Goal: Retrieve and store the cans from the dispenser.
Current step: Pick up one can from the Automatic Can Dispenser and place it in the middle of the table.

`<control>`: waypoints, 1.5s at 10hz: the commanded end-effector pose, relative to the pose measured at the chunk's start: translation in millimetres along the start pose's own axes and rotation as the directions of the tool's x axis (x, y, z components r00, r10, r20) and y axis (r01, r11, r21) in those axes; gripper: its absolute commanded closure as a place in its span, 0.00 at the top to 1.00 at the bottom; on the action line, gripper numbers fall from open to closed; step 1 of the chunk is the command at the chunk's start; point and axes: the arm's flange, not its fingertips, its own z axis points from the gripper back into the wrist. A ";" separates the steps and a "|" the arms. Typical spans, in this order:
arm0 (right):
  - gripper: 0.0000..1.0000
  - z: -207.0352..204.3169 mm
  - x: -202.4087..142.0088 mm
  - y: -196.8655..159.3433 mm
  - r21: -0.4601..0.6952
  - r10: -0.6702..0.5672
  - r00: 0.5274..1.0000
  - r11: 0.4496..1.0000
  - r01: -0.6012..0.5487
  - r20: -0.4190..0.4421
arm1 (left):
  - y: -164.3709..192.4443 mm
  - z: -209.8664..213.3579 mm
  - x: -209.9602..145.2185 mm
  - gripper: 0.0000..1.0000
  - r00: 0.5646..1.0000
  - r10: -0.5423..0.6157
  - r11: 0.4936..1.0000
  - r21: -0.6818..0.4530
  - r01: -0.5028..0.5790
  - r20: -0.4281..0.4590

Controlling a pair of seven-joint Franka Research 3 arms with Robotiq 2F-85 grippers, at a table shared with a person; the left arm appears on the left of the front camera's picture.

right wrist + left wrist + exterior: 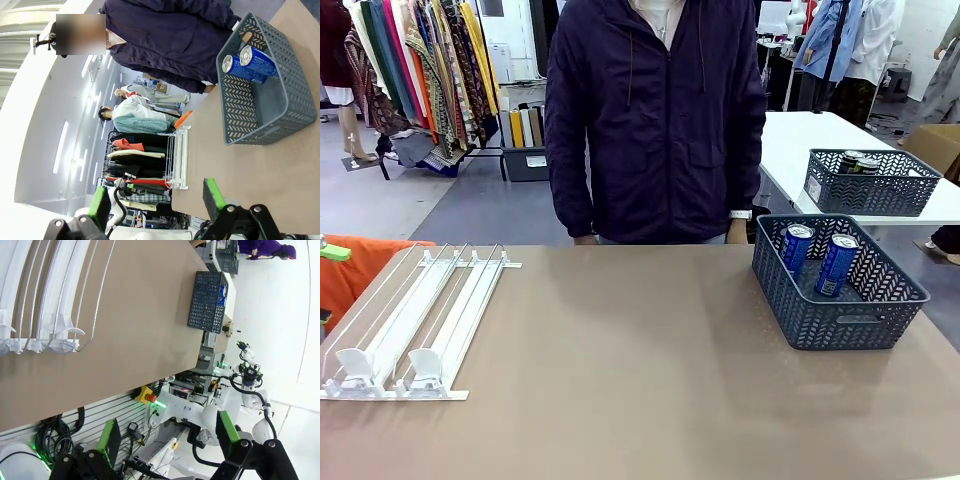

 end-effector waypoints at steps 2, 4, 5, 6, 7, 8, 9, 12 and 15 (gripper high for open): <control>1.00 -1.8 3.1 2.6 0.029 0.024 1.000 0.999 -0.024 0.015 | 0.1 1.2 -0.5 1.00 1.000 -0.005 1.000 -0.022 0.005 -0.001; 1.00 -1.8 3.1 2.6 0.029 0.024 1.000 0.999 -0.024 0.015 | 0.1 1.2 -0.5 1.00 1.000 -0.005 1.000 -0.022 0.005 -0.001; 1.00 -1.8 3.1 2.6 0.029 0.024 1.000 0.999 -0.024 0.015 | 0.1 1.2 -0.5 1.00 1.000 -0.005 1.000 -0.022 0.005 -0.001; 1.00 -1.8 3.1 2.6 0.029 0.024 1.000 0.999 -0.024 0.015 | 0.1 1.2 -0.5 1.00 1.000 -0.005 1.000 -0.022 0.005 -0.001; 1.00 -1.8 3.1 2.6 0.029 0.024 1.000 0.999 -0.024 0.015 | 0.1 1.2 -0.5 1.00 1.000 -0.005 1.000 -0.022 0.005 -0.001; 1.00 -1.8 3.1 2.6 0.029 0.024 1.000 0.999 -0.024 0.015 | 0.1 1.2 -0.5 1.00 1.000 -0.005 1.000 -0.022 0.005 -0.001; 1.00 -1.8 3.1 2.6 0.029 0.024 1.000 0.999 -0.024 0.015 | 0.1 1.2 -0.5 1.00 1.000 -0.005 1.000 -0.022 0.005 -0.001; 1.00 -1.8 3.1 2.6 0.029 0.024 1.000 0.999 -0.024 0.015 | 0.1 1.2 -0.5 1.00 1.000 -0.005 1.000 -0.022 0.005 -0.001; 1.00 -1.8 3.1 2.6 0.029 0.024 1.000 0.999 -0.024 0.015 | 0.1 1.2 -0.5 1.00 1.000 -0.005 1.000 -0.022 0.005 -0.001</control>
